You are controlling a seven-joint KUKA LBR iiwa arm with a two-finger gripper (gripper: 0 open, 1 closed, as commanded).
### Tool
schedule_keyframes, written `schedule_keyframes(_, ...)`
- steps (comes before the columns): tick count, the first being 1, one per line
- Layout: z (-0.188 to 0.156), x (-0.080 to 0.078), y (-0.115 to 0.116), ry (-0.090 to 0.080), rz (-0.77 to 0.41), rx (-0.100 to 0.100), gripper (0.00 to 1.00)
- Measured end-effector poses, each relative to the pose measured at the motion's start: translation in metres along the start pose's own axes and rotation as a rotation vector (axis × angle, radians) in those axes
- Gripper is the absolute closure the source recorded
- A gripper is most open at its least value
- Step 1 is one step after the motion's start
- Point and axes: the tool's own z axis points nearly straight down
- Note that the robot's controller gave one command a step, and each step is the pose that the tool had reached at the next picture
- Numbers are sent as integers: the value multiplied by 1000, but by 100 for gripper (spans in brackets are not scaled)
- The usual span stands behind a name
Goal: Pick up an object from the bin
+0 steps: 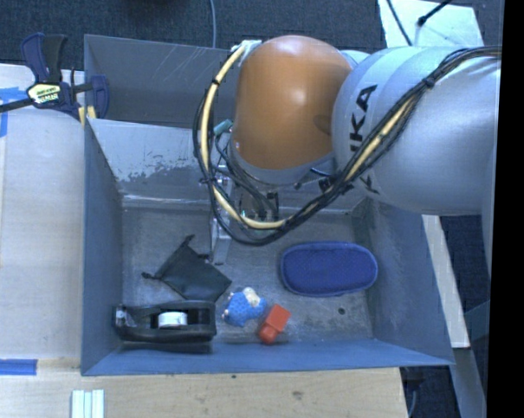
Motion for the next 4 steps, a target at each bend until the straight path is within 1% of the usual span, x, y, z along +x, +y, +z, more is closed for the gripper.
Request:
schedule_keyframes(1, 96, 27, -51, 2, -77, 3, 0)
schedule_keyframes(2, 165, 67, -51, -3, -110, -4, 0)
schedule_keyframes(3, 162, 63, -52, -11, -108, -2, 100)
schedule_keyframes(4, 15, 73, -64, -15, -108, -1, 100)
